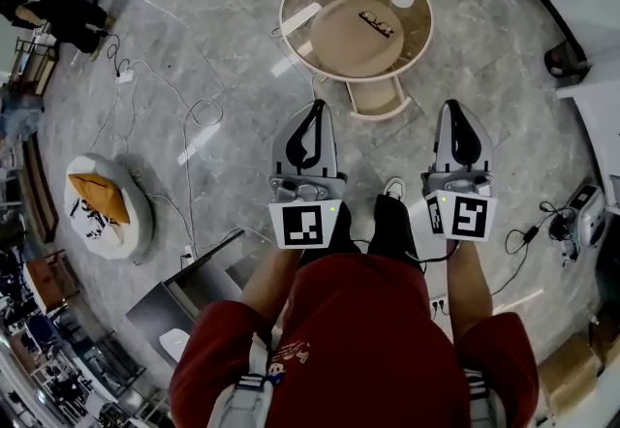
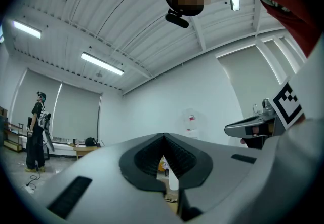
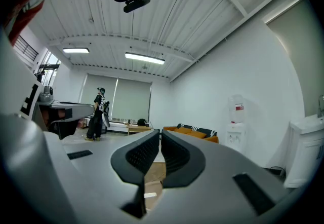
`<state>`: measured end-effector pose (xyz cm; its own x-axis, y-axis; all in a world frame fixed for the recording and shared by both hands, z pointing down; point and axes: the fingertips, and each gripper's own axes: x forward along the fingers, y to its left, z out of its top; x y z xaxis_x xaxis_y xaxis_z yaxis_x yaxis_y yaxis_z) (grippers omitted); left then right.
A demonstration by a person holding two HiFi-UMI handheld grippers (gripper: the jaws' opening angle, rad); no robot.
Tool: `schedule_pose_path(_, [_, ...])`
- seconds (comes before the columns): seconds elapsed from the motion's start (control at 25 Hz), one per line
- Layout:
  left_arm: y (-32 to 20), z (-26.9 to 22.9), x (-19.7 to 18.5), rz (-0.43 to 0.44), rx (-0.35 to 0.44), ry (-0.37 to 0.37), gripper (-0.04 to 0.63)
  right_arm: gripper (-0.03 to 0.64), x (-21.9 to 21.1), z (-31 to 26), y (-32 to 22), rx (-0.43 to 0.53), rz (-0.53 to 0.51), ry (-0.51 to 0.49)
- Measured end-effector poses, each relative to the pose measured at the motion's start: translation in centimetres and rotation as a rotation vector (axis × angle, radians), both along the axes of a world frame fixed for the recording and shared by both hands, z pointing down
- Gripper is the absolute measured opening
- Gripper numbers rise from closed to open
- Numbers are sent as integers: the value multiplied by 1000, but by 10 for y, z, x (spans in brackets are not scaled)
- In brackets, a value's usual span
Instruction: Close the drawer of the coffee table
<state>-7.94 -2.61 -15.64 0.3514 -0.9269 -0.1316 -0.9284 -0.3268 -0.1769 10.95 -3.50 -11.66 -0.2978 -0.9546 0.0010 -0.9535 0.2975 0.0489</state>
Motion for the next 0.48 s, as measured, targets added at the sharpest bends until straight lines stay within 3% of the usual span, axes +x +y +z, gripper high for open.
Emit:
schedule_pose_path(0.28, [-31,131,-2,24,-48,2,14,26,-30,147,-24,-111,-58,23])
schedule_pose_path(0.48, [-37,275,-8,9,-90,-10,13,26,-35,296,-29,-166,-43,22])
